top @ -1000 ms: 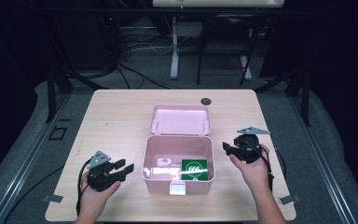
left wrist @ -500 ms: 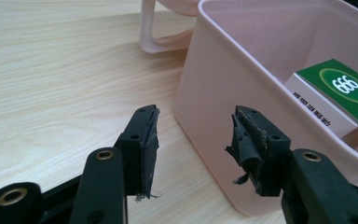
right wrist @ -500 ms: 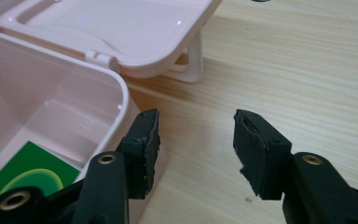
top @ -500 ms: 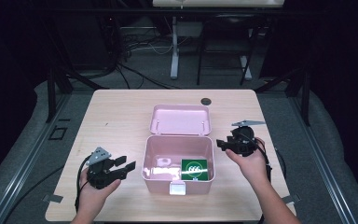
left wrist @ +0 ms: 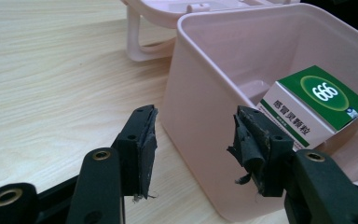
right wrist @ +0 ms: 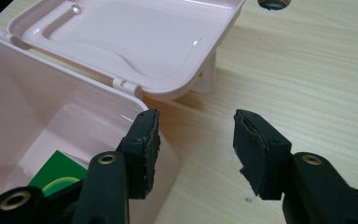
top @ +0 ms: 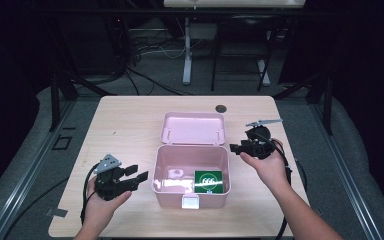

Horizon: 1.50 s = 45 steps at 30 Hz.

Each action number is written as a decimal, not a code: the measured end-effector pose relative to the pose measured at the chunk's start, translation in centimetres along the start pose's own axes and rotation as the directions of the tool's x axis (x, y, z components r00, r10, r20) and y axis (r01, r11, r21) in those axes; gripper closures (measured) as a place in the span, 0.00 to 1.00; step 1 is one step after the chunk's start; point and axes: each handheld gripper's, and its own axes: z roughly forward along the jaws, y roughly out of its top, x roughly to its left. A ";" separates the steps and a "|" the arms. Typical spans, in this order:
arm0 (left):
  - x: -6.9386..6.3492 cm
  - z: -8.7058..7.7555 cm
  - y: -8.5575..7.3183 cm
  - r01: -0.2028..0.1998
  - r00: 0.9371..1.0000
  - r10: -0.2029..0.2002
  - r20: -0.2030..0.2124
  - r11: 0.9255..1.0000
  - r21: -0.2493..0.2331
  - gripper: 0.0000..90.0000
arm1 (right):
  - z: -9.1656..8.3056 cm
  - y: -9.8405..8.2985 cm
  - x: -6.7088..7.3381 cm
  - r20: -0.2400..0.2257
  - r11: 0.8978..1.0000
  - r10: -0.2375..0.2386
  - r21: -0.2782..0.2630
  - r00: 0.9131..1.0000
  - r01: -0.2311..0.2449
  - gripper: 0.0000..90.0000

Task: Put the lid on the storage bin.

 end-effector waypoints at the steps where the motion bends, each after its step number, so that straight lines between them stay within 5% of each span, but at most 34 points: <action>1: -0.2 0.1 0.3 -0.002 1.000 0.002 0.012 1.000 0.004 0.56 | 0.1 0.3 0.0 0.002 1.000 0.000 -0.015 1.000 0.000 0.56; 10: -1.5 0.7 2.0 -0.029 0.998 0.028 0.050 0.999 0.016 0.58 | 0.1 1.6 -0.1 0.009 1.000 0.012 0.003 1.000 -0.012 0.56; 26: -2.4 1.2 1.3 -0.098 0.994 0.096 0.050 0.995 0.033 0.76 | 1.5 4.1 -0.8 0.020 0.998 0.064 0.022 0.998 -0.065 0.58; 45: -2.7 1.4 1.0 -0.103 0.994 0.102 0.049 0.994 0.021 0.80 | 5.9 6.5 -1.1 0.068 0.990 0.108 0.078 0.992 -0.114 0.58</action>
